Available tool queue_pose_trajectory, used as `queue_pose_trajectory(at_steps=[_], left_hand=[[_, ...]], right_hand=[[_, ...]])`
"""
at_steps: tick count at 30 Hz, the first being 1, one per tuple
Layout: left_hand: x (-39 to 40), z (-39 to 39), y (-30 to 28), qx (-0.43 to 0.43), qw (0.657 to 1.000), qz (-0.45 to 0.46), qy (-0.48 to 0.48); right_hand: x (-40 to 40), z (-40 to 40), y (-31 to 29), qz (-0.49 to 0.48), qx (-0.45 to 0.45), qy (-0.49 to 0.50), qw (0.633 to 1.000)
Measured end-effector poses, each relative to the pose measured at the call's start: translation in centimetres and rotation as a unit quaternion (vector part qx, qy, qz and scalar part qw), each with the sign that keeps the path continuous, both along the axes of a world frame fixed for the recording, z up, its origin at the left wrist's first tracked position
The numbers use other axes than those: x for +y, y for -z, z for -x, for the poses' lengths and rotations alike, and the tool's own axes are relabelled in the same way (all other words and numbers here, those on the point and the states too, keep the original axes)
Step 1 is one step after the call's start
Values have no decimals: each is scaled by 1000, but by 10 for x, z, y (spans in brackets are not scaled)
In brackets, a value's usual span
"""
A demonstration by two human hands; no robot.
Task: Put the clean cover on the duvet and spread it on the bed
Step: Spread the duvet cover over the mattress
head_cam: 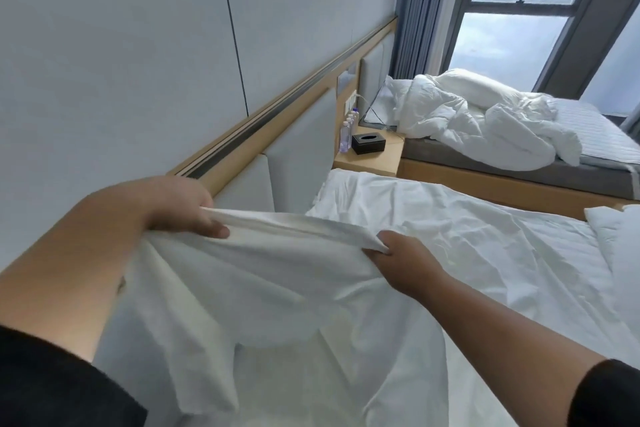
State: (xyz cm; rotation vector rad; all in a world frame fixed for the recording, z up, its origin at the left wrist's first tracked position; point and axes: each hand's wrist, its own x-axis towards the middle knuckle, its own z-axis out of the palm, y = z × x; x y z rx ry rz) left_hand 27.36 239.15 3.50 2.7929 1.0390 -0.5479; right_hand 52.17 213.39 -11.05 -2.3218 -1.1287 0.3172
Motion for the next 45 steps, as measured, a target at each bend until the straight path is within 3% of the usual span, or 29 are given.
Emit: queue_pose_trajectory(at_steps=[2,6,9,12,14,16,18,21,24,28,31,33,35,37,39,40,42,45], left_hand=[[11,37,-9,14,1000,-3,-27],[43,83,-41,-54,987,-124,-84],[40,69,0,-107,982,-139,-64],[-5,34,82,-77,994,-79,-18],[-52,7,133,-97,994,27,48],[-103,-23,165,-132,975,160,85],[-134,-46,182,-188,953,230,57],[-133,-59,175,-265,928,262,-1],[-110,-48,145,-319,907,275,13],[-68,-26,111,-407,886,219,-24],[-50,-29,116,-440,841,291,-118],[-50,-42,134,-429,851,270,-140],[-54,-58,155,-369,897,204,-134],[-71,-75,172,-249,955,121,-106],[-108,-98,187,-162,984,72,-9],[-137,-110,193,-166,980,81,78],[-206,-130,195,-212,937,151,233],[-264,-149,197,-250,888,307,232]], right_hand=[[4,7,-5,19,1,-56,998],[25,40,-10,52,96,-177,978],[29,48,3,110,102,-192,970],[26,48,14,135,82,-182,970],[25,54,17,135,84,-186,970],[23,61,20,132,86,-196,968],[15,63,24,124,101,-191,969],[-15,50,40,120,126,-112,978],[-59,34,74,138,66,-18,988],[-120,29,124,103,57,119,986],[-175,16,152,147,13,199,969],[-211,5,162,170,24,303,938],[-233,-3,160,158,56,392,905],[-231,-5,145,110,93,423,894],[-209,-1,120,32,115,395,911],[-192,5,103,1,113,355,928],[-155,24,74,-24,100,251,963],[-135,41,53,-30,55,162,985]])
